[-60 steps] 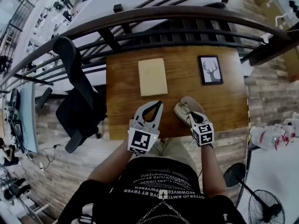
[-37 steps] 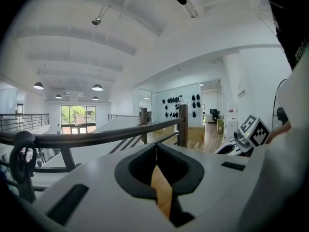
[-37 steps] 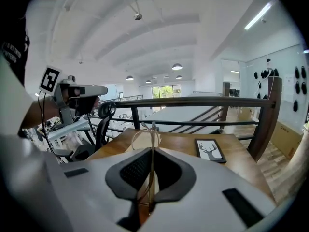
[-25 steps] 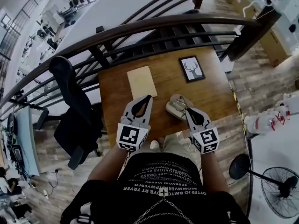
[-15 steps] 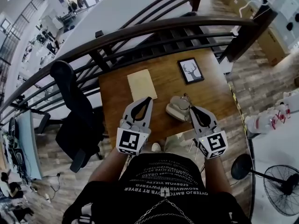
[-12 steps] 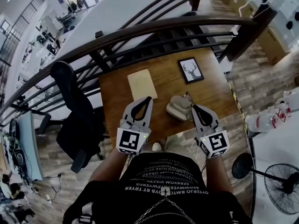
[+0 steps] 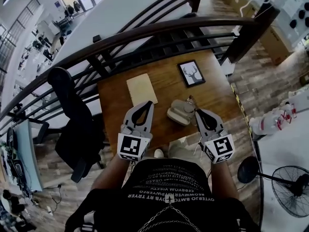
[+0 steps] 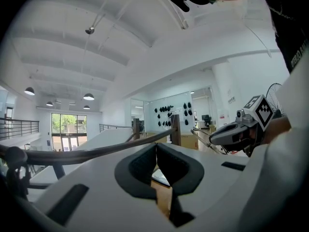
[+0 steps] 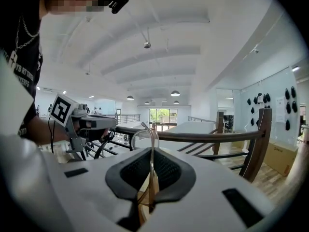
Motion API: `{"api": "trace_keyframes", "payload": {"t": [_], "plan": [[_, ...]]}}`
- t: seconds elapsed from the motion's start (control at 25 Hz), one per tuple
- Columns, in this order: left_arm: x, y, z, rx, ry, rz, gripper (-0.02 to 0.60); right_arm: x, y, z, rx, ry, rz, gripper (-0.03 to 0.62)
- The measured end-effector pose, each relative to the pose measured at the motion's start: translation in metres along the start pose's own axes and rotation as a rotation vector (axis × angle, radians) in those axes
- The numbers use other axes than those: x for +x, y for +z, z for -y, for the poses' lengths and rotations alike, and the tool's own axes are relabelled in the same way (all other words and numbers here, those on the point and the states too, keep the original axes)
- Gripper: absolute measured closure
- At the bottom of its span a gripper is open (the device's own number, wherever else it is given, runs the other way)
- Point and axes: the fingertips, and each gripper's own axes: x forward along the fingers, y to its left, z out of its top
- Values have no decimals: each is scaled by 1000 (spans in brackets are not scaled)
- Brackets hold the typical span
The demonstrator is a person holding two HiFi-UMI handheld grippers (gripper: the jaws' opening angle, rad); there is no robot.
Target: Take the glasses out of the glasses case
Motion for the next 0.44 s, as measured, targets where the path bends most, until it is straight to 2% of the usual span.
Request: {"api": "trace_keyframes", "payload": {"t": [0.24, 0.44], "plan": [[13, -7, 5, -12, 3, -11, 554, -2, -11, 12, 9, -2, -10, 568], [46, -10, 6, -5, 11, -11, 553, 16, -24, 34, 27, 33, -37, 569]]}}
